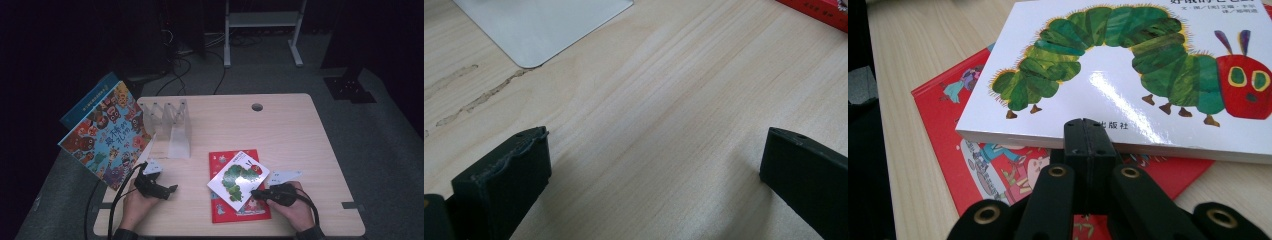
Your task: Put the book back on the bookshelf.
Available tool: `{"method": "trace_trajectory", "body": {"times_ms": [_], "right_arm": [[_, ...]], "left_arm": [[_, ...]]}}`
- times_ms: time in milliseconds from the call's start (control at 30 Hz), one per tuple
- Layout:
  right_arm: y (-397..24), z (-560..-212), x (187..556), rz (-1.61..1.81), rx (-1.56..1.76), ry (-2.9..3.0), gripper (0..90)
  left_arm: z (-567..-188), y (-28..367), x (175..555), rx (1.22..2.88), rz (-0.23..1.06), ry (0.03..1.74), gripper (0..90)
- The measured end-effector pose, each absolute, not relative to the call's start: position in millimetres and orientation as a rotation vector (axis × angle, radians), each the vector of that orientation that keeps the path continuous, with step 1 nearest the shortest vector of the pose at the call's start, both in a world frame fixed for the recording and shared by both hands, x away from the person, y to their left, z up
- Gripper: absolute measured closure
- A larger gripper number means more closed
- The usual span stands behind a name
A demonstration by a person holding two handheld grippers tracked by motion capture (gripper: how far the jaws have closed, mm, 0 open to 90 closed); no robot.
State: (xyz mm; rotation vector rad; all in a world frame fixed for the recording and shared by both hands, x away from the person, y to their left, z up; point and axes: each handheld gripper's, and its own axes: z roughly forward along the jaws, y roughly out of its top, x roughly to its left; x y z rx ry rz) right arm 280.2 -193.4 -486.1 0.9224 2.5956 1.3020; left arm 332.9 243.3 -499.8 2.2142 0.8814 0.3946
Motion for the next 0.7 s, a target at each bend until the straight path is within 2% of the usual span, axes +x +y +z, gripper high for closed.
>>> {"method": "trace_trajectory", "body": {"times_ms": [700], "right_arm": [[-133.2, -485.9, 294.9, 1.323, 0.788, 2.660, 89.3]], "left_arm": [[-499.8, 240.7, 333.3, 2.223, 0.382, 0.854, 0.0]]}}
